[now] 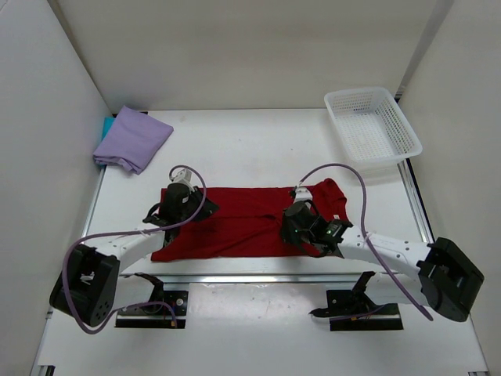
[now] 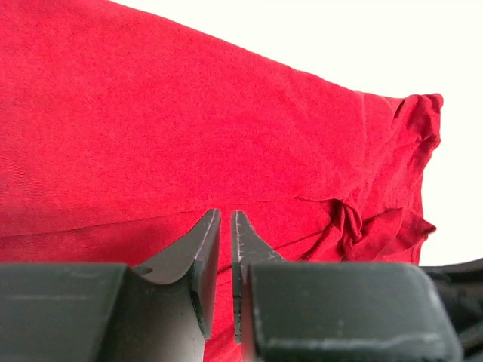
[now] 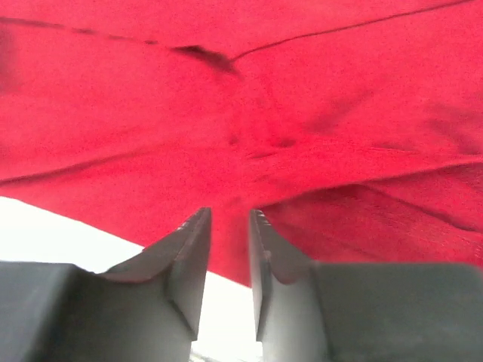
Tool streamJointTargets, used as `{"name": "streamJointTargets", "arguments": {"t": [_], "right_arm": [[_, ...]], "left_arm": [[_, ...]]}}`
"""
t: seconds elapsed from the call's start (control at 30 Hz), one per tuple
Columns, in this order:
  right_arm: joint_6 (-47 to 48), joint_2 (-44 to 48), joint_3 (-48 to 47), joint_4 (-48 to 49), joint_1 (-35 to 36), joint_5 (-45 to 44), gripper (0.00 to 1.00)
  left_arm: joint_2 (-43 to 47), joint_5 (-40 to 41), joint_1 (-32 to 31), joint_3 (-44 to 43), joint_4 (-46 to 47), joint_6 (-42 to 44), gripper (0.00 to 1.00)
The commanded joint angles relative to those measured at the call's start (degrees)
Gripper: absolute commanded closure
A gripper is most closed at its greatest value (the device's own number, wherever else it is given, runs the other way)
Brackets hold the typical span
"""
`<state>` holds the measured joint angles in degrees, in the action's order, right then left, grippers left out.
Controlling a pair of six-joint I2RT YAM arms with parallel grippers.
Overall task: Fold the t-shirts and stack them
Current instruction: Fold the other side of the tshirt into a rectangle
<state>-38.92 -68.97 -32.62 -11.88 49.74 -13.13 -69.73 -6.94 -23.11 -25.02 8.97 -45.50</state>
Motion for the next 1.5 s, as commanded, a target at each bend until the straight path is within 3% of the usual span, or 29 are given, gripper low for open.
{"name": "streamJointTargets", "arguments": {"t": [0.0, 0.13, 0.2, 0.3, 0.37, 0.43, 0.5, 0.7, 1.0, 1.1, 1.3, 1.47], "right_arm": [[-3.1, 2.96, 0.72, 5.46, 1.5, -0.68, 0.73], [0.15, 7.25, -1.3, -1.28, -0.86, -4.63, 0.71], [1.65, 10.59, -0.52, -1.92, -6.12, -4.81, 0.8], [5.07, 14.03, 2.47, -0.87, -18.85, 0.61, 0.87], [8.84, 13.69, 3.17, 0.01, -29.04, 4.33, 0.87], [11.57, 11.24, 2.92, 2.12, -34.41, 9.67, 0.82], [13.86, 5.89, 0.99, 2.12, -37.08, 12.15, 0.83], [17.65, -3.7, -3.93, 2.12, -29.53, 14.52, 1.0], [17.73, -9.34, -4.37, 4.86, -30.49, 21.46, 1.0], [16.69, -6.89, -2.89, 1.34, -28.56, 22.88, 1.0], [7.73, 3.13, 4.57, -4.2, -15.04, 17.52, 1.0], [3.94, 9.71, 4.06, -8.59, -9.84, 14.02, 1.0]], "left_arm": [[2.5, -1.23, 1.4, -1.88, -0.62, 0.67, 0.77], [3.9, -1.06, 2.64, -2.05, -1.67, 1.11, 0.76], [3.38, -0.97, 3.07, -1.97, -1.42, 1.38, 0.76], [0.22, -1.14, 2.72, -2.93, -0.18, 1.63, 0.76], [-3.98, -1.23, 2.11, -4.86, 0.16, 1.64, 0.76], [-7.07, -1.85, 1.93, -6.44, 0.87, 1.82, 0.76], [-11.28, -2.46, 2.28, -8.2, 1.14, 2.08, 0.77], [-14.2, -3.96, 2.81, -7.86, 2.45, 1.9, 0.77], [-14.64, -5.8, 2.11, -6.98, 3.95, 1.72, 0.77], [-13.94, -6.15, 2.98, -6.71, 4.04, 1.73, 0.77], [-13.76, -7.29, 3.42, -6.89, 4.91, 1.46, 0.78], [-12.01, -7.82, 4.3, -6.8, 5.18, 0.67, 0.77]]}}
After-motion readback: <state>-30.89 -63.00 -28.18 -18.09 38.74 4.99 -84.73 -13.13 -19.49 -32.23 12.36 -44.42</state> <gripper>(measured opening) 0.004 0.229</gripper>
